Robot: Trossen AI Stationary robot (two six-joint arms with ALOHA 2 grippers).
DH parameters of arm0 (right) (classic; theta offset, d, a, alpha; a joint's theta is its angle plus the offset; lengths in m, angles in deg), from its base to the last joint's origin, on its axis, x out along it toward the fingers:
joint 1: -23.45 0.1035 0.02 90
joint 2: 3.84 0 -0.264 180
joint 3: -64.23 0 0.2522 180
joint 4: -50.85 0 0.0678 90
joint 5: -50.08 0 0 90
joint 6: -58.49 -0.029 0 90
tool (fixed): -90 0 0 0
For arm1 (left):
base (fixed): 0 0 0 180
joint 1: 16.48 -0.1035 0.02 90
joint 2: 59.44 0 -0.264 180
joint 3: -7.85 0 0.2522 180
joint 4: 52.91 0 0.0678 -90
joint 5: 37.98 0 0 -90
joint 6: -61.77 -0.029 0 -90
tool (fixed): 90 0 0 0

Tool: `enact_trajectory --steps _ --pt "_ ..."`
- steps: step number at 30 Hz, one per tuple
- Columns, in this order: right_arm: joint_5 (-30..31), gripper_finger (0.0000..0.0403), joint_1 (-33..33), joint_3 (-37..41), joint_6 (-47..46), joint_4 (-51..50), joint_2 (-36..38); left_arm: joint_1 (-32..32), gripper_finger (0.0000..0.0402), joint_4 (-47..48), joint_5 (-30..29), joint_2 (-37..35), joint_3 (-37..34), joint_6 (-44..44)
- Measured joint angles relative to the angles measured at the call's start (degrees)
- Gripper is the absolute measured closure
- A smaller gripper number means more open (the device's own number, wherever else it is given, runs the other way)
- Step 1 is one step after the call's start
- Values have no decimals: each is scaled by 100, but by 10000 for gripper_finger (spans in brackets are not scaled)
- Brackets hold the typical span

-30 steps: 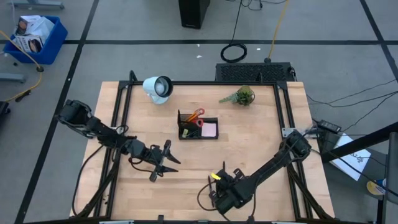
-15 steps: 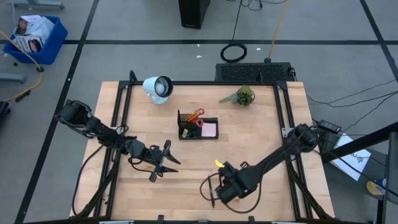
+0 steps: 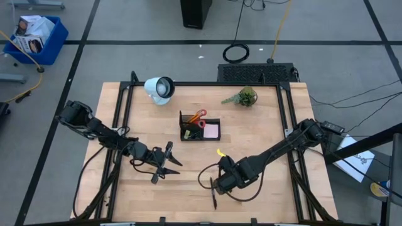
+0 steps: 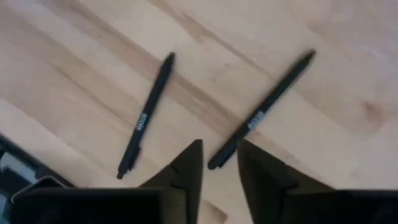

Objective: Pick and place office supplies into organizer
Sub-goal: Put the black pen into the black desk organizer

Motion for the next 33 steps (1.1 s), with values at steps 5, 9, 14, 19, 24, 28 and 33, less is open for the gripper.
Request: enact_trajectory --steps 5,9,14,19,24,28,33 --pt "-54 249 42 3 -616 12 -8 1 240 0 12 0 0 34" --pt "-26 221 146 277 -931 131 -35 0 240 17 20 0 0 35" --pt "-175 219 194 959 -1396 928 -50 0 240 28 20 0 0 28" --pt "-182 238 250 1539 -1421 1791 -44 1 240 28 22 0 0 12" --pt "-307 258 342 1869 -1593 2037 -42 1 240 7 21 0 0 17" --pt "-309 266 381 2013 -1653 2171 -31 1 240 7 21 0 0 11" --pt "-307 269 381 2090 -1496 2385 -49 -1 240 7 22 0 0 10"
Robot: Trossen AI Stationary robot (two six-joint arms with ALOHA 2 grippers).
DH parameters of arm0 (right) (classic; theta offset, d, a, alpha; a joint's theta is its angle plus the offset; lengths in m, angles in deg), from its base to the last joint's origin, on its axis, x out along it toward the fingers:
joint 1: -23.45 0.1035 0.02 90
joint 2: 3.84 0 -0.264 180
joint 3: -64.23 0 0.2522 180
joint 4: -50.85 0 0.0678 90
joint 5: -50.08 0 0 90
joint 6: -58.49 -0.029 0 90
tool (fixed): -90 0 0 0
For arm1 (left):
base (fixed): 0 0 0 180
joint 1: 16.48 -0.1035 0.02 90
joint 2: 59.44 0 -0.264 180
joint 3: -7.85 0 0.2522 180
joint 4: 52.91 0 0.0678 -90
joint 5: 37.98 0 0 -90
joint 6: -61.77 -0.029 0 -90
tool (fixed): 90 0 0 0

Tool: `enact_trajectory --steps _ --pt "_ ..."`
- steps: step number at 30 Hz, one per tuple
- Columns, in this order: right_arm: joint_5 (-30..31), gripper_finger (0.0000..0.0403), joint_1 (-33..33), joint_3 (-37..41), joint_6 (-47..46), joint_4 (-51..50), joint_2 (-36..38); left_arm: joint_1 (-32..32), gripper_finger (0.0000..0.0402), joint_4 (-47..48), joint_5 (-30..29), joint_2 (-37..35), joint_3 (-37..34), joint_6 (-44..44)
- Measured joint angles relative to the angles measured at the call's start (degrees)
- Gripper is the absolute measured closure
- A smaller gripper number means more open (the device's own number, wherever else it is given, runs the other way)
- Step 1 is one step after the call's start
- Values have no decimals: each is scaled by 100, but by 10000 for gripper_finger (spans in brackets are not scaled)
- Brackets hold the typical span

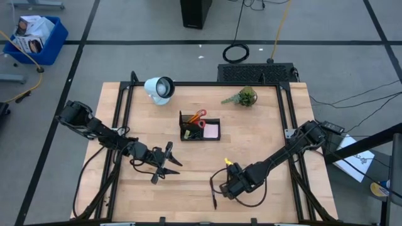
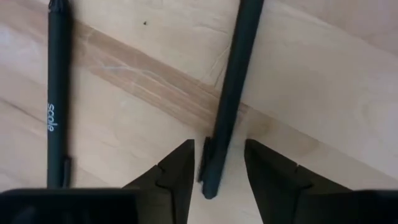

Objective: Pick and place office supplies into organizer
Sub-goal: Put the black pen into the black desk organizer

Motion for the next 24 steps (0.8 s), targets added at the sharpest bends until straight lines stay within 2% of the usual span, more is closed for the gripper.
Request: enact_trajectory --steps 7,17,24 --pt "-100 291 33 0 307 -340 -85 1 240 -2 0 0 0 7" --pt "-279 386 70 4 769 -215 -396 1 240 -7 0 2 -2 17" --pt "-147 374 73 9 1094 -191 -401 1 240 -31 -199 2 -2 -24"
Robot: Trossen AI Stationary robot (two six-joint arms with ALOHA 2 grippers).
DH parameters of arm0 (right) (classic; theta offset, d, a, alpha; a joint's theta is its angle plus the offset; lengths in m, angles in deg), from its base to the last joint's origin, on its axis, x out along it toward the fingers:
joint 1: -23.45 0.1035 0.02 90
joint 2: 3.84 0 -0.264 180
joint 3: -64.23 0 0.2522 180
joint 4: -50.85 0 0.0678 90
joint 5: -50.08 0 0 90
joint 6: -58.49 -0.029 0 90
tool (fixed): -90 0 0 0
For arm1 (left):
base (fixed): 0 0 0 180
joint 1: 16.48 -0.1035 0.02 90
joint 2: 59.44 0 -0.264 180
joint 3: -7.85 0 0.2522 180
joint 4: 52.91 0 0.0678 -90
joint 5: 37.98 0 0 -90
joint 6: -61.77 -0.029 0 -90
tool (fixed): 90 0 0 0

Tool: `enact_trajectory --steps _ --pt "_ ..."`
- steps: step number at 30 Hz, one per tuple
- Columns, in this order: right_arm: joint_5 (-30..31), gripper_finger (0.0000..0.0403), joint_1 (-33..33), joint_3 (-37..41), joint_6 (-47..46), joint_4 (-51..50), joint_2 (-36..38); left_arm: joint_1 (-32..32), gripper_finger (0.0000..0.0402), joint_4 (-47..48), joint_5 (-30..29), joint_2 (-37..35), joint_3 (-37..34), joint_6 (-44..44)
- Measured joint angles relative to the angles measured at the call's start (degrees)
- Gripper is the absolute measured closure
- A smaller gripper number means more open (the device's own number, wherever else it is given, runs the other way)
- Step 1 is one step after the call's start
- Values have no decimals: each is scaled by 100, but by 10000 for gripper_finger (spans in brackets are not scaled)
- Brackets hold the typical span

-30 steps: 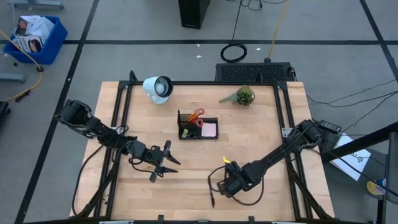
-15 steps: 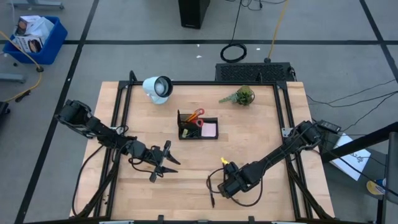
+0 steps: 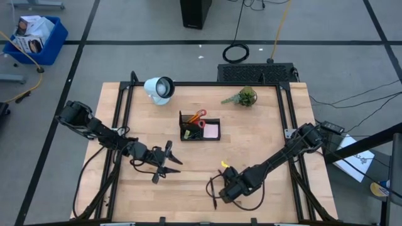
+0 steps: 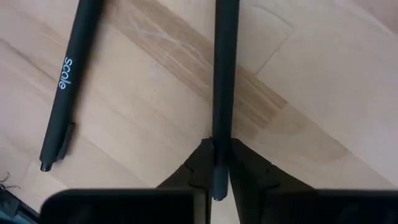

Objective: Pick and place office supplies into organizer
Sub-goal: Put the black pen into the black desk organizer

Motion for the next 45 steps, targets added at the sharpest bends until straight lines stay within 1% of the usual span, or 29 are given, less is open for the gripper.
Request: enact_trajectory --steps 5,8,11,14,17,20,22,26,29,33,36,39,42,45 --pt "430 377 10 0 298 -11 154 -9 240 -143 -201 -2 2 265" --pt "657 381 14 0 454 26 276 -12 240 -129 -393 -2 2 673" --pt "856 381 -3 11 683 -25 380 -12 240 -126 -401 -2 0 1108" --pt "1101 379 -5 15 1015 -7 422 -33 240 -127 -354 -2 1 1524" --pt "1224 378 -7 24 1199 -1 437 -104 240 -127 -341 -2 1 2195" --pt "1219 378 -14 24 1556 66 439 -213 240 -120 -131 -2 2 2951" --pt "1224 377 -14 24 1893 123 439 -294 240 -122 135 -2 0 3393" --pt "1215 377 -14 24 2819 218 455 -431 240 -120 665 -2 0 4352" --pt "1216 377 -18 24 3728 362 476 -525 240 -119 898 -2 2 5115" --pt "1234 377 -93 22 4886 925 482 -706 240 -103 1358 -4 2 6094" --pt "1232 377 -189 17 5715 1381 483 -828 240 16 1461 -4 2 6609" --pt "1232 377 -265 5 6693 1835 483 -917 240 141 1651 -7 4 6897" --pt "1356 377 -321 -112 7562 1970 483 -980 240 494 1967 -9 4 7456" --pt "1419 377 -382 -261 8371 2035 487 -983 241 683 2117 -9 4 8075"
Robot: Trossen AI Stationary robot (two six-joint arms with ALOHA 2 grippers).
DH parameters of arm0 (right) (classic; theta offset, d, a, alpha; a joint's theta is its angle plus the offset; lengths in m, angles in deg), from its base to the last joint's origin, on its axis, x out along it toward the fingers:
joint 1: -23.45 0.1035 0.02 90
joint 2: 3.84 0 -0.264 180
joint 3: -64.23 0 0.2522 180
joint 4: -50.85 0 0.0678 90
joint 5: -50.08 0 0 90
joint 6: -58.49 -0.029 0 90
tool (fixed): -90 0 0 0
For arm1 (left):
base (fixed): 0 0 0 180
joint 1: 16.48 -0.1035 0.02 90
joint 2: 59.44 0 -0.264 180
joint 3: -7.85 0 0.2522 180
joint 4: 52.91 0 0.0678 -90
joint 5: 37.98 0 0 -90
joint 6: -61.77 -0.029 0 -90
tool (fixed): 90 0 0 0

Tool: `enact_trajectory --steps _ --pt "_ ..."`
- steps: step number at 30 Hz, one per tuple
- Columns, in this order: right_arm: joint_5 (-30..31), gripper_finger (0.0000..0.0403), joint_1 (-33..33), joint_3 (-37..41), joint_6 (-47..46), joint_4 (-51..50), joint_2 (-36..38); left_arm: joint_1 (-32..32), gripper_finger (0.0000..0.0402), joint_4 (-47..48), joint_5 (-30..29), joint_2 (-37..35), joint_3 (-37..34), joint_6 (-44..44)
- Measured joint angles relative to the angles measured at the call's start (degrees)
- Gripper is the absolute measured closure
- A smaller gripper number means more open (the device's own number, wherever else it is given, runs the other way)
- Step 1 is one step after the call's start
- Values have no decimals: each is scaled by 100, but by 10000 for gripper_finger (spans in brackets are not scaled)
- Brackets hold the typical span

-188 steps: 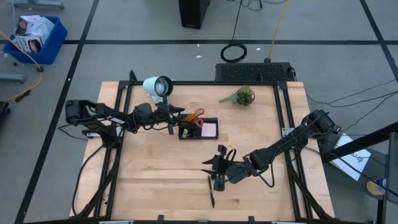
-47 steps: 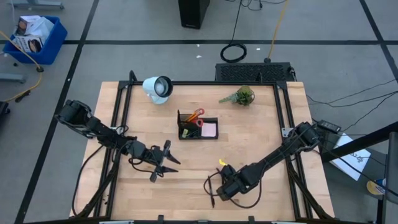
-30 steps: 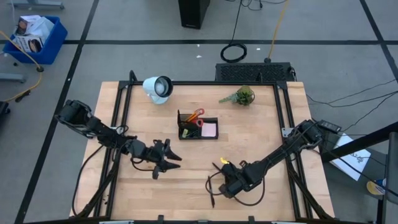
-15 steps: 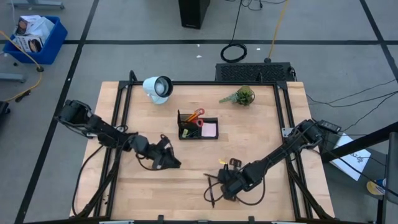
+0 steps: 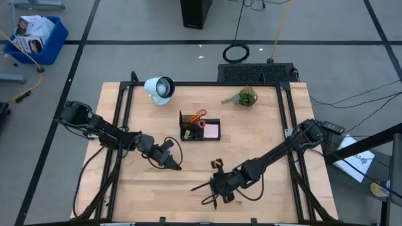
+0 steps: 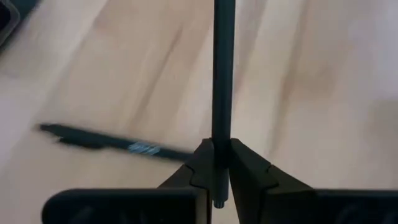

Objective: Pick and place office supplies into organizer
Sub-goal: Put the black pen into the black desk organizer

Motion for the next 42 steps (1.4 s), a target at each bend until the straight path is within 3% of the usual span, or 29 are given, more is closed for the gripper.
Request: enact_trajectory --steps 7,10,21,27,42 --pt "1334 375 -8 -279 1977 218 9 14 241 -10 118 0 0 1165" --pt "1889 376 -20 -280 2719 427 9 17 241 -25 9 0 0 1227" --pt "1876 374 -390 -286 3746 1358 -64 284 241 -77 -377 0 0 1138" --pt "1436 372 -456 -286 4033 1487 -165 321 241 -68 -862 2 0 1094" --pt "1217 372 -669 -286 4482 1728 -170 310 241 -52 -909 2 40 1215"
